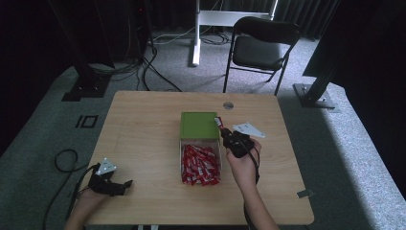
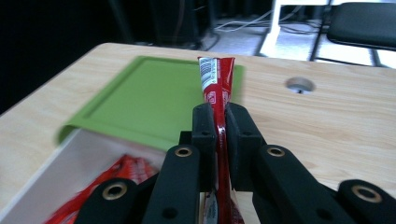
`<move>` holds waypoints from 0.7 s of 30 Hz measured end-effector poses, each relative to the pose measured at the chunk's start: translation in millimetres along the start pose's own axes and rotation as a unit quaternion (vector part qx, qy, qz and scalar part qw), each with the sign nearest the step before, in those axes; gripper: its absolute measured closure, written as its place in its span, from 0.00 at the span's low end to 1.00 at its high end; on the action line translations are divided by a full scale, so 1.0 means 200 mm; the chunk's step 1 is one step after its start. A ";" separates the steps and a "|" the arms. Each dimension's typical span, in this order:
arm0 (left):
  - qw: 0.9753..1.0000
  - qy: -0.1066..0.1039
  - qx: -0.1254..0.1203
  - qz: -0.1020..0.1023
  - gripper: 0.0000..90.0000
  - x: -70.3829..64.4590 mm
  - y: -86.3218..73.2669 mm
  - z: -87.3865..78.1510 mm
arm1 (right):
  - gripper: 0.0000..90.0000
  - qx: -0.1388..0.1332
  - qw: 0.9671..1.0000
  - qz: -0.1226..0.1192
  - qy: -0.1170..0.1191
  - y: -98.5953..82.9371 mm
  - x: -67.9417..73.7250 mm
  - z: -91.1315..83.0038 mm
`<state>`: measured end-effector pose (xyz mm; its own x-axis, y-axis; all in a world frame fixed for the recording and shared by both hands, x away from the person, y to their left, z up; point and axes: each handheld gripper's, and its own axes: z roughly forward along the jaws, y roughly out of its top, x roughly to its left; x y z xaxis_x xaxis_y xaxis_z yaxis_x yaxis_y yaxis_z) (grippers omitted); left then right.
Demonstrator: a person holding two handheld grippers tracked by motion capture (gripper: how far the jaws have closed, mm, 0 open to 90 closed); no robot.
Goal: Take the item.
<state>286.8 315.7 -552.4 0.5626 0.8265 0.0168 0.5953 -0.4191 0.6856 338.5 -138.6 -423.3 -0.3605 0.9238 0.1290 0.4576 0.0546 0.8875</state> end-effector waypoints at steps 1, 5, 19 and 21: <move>1.000 0.000 0.000 0.000 0.02 0.00 0.00 0.00 | 0.92 -0.001 1.000 0.002 -0.008 -0.01 -0.01 0.01; 1.000 0.000 0.000 -0.001 0.02 0.00 0.00 0.00 | 0.92 -0.006 0.999 0.023 -0.025 -0.05 -0.05 0.05; 1.000 0.000 -0.001 -0.001 0.02 0.00 0.00 0.00 | 0.92 0.016 0.994 0.082 -0.066 -0.27 -0.13 0.23; 1.000 0.000 -0.001 -0.001 0.02 0.00 0.00 0.00 | 0.92 0.024 0.994 0.089 -0.067 -0.30 -0.14 0.26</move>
<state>286.7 315.6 -552.6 0.5612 0.8275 0.0154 0.5951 -0.4164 0.6873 363.1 -148.2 -503.9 -0.1610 0.9621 0.2200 0.5436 -0.0996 0.8334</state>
